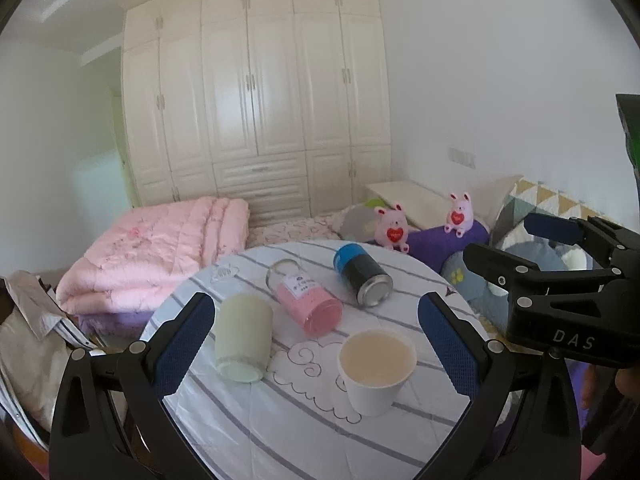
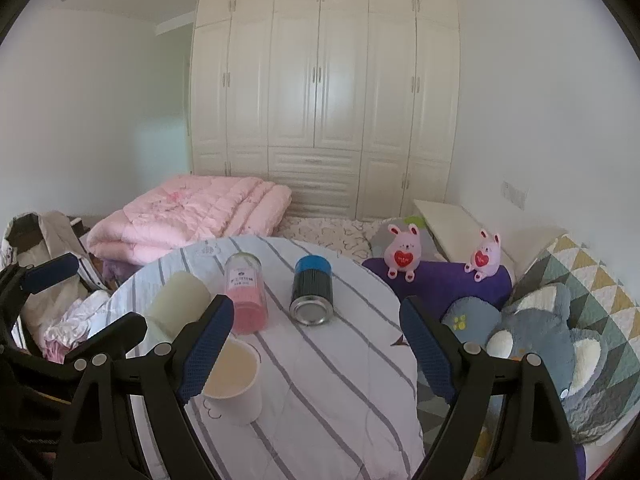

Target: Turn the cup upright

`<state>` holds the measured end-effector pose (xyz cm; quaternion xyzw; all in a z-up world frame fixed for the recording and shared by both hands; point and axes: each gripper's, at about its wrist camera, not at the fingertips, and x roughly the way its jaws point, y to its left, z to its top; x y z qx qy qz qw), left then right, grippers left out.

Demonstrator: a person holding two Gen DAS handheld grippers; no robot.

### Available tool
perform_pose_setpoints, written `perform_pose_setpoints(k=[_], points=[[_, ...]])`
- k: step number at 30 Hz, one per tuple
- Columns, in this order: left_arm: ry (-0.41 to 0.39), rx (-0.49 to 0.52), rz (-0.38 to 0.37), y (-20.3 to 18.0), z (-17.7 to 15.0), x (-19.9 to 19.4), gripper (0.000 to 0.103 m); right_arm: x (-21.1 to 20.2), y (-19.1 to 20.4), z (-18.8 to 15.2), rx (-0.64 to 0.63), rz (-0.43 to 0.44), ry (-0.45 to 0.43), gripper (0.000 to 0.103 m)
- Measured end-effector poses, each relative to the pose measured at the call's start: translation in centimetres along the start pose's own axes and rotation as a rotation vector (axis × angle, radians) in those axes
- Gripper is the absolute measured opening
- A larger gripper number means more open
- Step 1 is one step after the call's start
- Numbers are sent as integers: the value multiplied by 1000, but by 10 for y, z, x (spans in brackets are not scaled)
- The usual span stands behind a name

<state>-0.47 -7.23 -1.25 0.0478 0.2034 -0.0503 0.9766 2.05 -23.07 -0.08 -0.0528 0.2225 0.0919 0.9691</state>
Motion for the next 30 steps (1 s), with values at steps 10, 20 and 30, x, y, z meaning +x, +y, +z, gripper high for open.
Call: perform_pose_setpoints(k=[10,20,30], points=[[-8,-27,-34,4,-1,6,103,0,2,1,-26,-32,-36,86],[-9,-2,-9,0,-2,12,103,4,1,1,-27,-29,-17,86],[8,1,6,2,-5,21,103,16,1,0,-26,-24,24,86]])
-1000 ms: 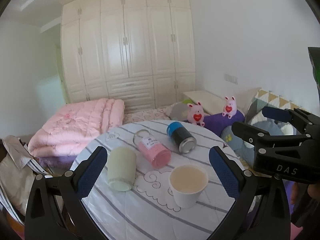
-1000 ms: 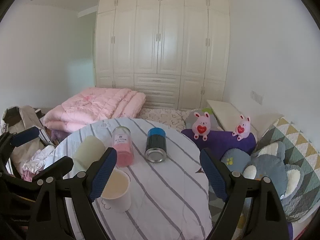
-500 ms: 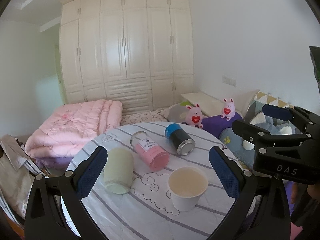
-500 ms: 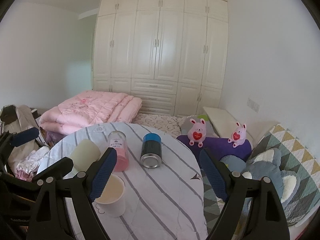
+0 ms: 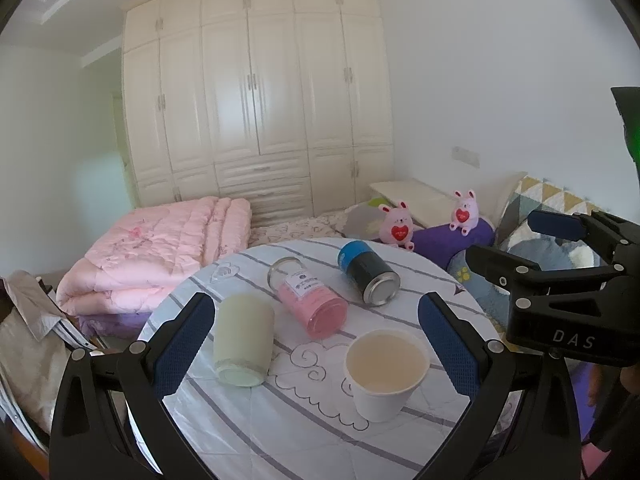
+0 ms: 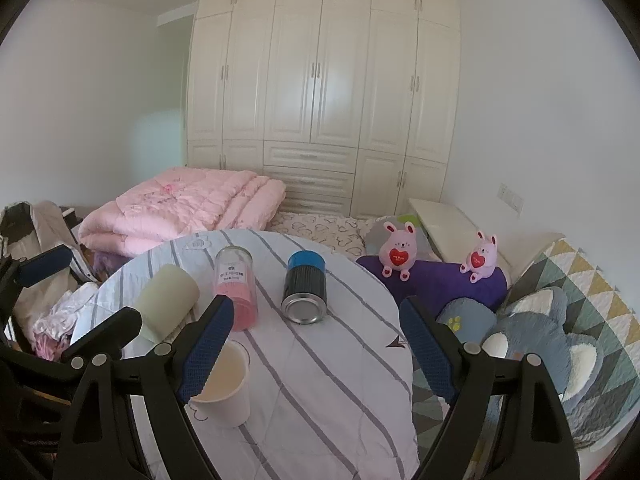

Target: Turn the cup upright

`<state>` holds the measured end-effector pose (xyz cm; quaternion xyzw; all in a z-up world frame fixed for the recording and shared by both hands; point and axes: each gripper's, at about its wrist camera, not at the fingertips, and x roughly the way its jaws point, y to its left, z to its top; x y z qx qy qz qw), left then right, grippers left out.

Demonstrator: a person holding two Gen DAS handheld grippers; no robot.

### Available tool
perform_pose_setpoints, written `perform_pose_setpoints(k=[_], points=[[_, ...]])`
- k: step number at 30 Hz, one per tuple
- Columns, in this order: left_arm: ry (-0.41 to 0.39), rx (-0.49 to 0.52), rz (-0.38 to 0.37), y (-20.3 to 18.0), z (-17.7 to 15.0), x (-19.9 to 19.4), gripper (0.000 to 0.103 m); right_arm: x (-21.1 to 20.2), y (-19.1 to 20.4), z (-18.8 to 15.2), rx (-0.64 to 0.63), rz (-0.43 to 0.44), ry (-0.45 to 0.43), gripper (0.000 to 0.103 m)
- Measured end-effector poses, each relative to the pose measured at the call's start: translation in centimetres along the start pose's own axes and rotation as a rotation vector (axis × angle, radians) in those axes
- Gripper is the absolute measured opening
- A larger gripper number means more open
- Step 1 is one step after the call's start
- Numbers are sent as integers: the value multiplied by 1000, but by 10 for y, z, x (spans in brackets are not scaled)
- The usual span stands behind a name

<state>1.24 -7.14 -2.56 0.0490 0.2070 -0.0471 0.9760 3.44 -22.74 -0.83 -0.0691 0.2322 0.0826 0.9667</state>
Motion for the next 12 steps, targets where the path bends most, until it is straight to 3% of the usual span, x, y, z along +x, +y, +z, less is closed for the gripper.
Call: perform_pose_setpoints(k=[7,12], points=[[36,21,7,0,-3,9,103,8,1,-3,2,-11,40,86],[102,22,6,9,-7,22,103,23,-3,-14,8,-59,133,86]])
